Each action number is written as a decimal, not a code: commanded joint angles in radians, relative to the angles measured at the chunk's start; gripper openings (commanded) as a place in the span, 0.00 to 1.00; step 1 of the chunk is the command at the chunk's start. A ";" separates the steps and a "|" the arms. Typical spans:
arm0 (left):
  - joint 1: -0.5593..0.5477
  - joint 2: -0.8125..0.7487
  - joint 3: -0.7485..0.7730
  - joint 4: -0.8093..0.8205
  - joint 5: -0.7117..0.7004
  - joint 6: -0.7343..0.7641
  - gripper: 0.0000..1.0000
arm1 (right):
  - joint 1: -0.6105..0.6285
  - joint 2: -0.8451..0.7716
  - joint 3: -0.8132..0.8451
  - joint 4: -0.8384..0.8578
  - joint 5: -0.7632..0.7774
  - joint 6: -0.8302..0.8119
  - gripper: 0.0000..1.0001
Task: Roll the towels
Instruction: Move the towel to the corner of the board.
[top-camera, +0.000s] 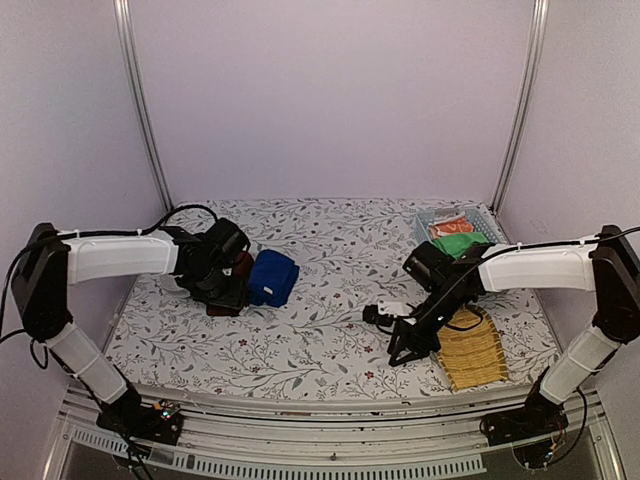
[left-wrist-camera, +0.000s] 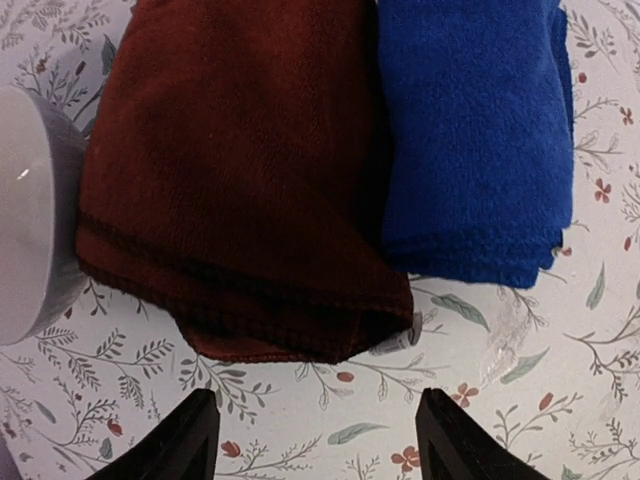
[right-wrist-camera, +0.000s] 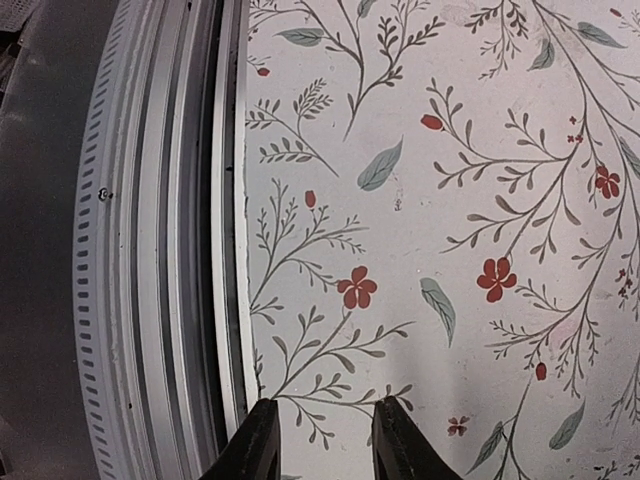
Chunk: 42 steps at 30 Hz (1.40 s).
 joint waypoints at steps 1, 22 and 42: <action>0.034 0.141 0.107 0.050 0.002 0.049 0.63 | -0.014 -0.005 -0.006 0.040 -0.027 0.004 0.35; 0.249 0.564 0.686 0.379 -0.034 0.451 0.71 | -0.061 -0.008 -0.033 0.067 0.004 0.023 0.36; 0.185 0.593 0.662 0.178 0.124 0.163 0.62 | -0.086 0.013 -0.019 0.095 -0.011 0.023 0.35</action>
